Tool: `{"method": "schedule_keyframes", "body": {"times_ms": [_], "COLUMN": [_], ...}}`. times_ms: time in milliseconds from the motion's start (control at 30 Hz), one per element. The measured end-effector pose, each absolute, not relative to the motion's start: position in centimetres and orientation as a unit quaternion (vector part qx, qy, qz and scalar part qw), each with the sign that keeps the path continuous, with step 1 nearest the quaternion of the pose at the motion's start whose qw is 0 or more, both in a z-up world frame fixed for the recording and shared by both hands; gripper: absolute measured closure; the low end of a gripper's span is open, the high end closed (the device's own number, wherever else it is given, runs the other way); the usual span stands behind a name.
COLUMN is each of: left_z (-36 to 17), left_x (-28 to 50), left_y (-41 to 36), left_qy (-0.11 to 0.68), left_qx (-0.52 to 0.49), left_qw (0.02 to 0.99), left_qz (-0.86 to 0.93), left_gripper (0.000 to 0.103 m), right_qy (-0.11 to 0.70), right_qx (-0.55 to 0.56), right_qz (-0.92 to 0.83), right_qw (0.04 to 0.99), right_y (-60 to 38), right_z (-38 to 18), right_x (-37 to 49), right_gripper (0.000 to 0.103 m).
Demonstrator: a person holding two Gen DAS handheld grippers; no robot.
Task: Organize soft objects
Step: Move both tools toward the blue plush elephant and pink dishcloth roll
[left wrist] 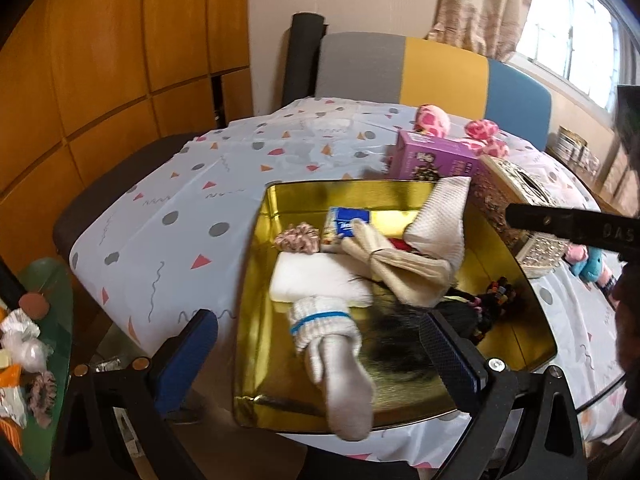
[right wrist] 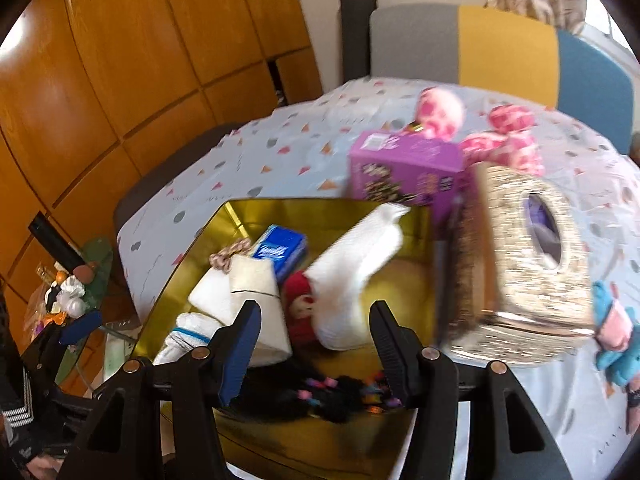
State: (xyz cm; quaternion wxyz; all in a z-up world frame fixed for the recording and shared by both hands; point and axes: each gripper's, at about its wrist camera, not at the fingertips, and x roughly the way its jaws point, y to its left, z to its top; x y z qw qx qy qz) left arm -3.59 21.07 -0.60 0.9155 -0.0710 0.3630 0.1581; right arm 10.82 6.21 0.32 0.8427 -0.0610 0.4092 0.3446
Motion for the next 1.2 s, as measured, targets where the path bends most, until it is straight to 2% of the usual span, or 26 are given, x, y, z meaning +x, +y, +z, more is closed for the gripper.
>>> {"method": "schedule_keyframes", "body": {"times_ms": [500, 833, 1000, 1133, 1200], "left_z": [0.7, 2.6, 4.1, 4.9, 5.0], "left_x": [-1.2, 1.1, 2.6, 4.6, 5.9], "left_y": [14.4, 7.8, 3.2, -0.5, -2.4], "left_qy": [0.365, 0.352, 0.338, 0.334, 0.342], "left_qx": [-0.014, 0.028, 0.059, 0.074, 0.071], "left_qw": [0.928, 0.935, 0.935, 0.93, 0.924], "left_qz": [0.07, -0.028, -0.089, -0.133, -0.157], "left_gripper": [0.002, 0.003, 0.006, 0.011, 0.012], "right_qy": [0.389, 0.384, 0.376, 0.377, 0.371], "right_qx": [-0.012, 0.062, 0.137, 0.246, 0.267], "right_qz": [0.21, 0.027, -0.097, -0.148, -0.157], "right_qw": [0.897, 0.921, 0.911, 0.881, 0.876], "right_y": [-8.2, -23.6, -32.4, -37.7, -38.9], "right_z": [1.9, 1.0, -1.1, -2.6, -2.6], "right_x": [14.0, 17.0, 17.1, 16.3, 15.9], "right_gripper": [0.046, 0.046, 0.046, 0.046, 0.046]}}
